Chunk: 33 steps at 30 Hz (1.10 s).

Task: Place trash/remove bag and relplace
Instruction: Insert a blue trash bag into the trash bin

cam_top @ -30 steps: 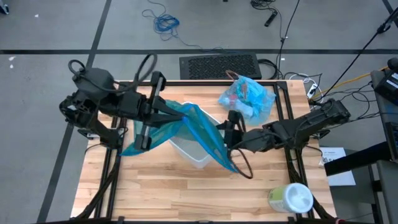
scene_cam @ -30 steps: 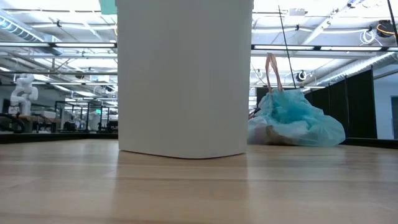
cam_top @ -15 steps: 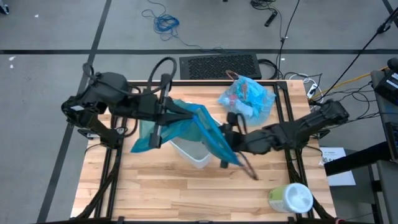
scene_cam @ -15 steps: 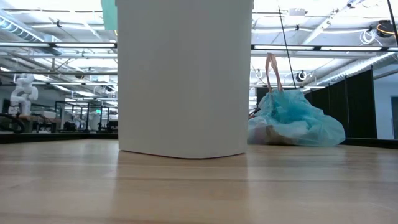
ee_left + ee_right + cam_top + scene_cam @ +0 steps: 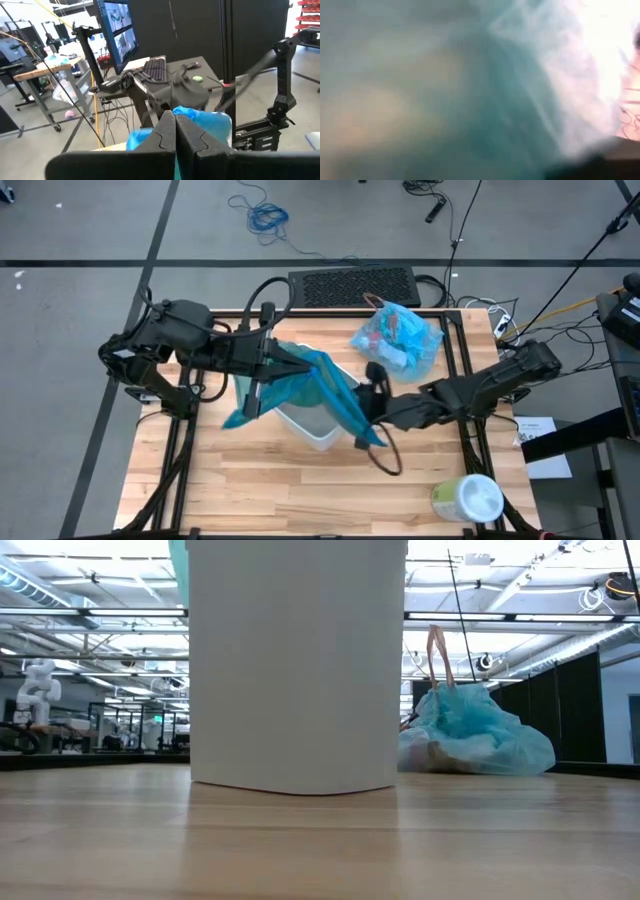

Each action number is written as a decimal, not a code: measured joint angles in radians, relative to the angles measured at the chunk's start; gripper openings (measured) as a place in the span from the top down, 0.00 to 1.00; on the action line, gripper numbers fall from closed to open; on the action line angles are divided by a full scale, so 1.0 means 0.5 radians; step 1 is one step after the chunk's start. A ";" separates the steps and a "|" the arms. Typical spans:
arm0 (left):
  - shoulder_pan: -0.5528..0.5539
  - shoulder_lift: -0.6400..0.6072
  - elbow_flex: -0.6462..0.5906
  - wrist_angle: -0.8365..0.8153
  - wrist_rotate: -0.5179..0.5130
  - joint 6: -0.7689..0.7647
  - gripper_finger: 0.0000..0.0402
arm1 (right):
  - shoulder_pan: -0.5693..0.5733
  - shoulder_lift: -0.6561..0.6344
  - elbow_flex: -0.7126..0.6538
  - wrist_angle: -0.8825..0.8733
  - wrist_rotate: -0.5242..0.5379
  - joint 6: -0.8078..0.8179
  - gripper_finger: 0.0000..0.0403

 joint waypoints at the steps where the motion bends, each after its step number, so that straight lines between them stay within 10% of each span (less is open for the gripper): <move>1: -0.003 0.000 0.000 -0.001 -0.001 0.000 1.00 | 0.015 -0.031 0.000 -0.013 0.016 -0.007 0.70; 13: -0.003 -0.002 -0.001 -0.095 -0.002 -0.004 1.00 | 0.210 -0.301 0.001 -0.058 0.030 -0.058 0.33; 33: -0.013 -0.015 -0.001 -0.134 -0.002 -0.003 1.00 | 0.148 -0.216 0.001 -0.249 0.055 0.009 0.28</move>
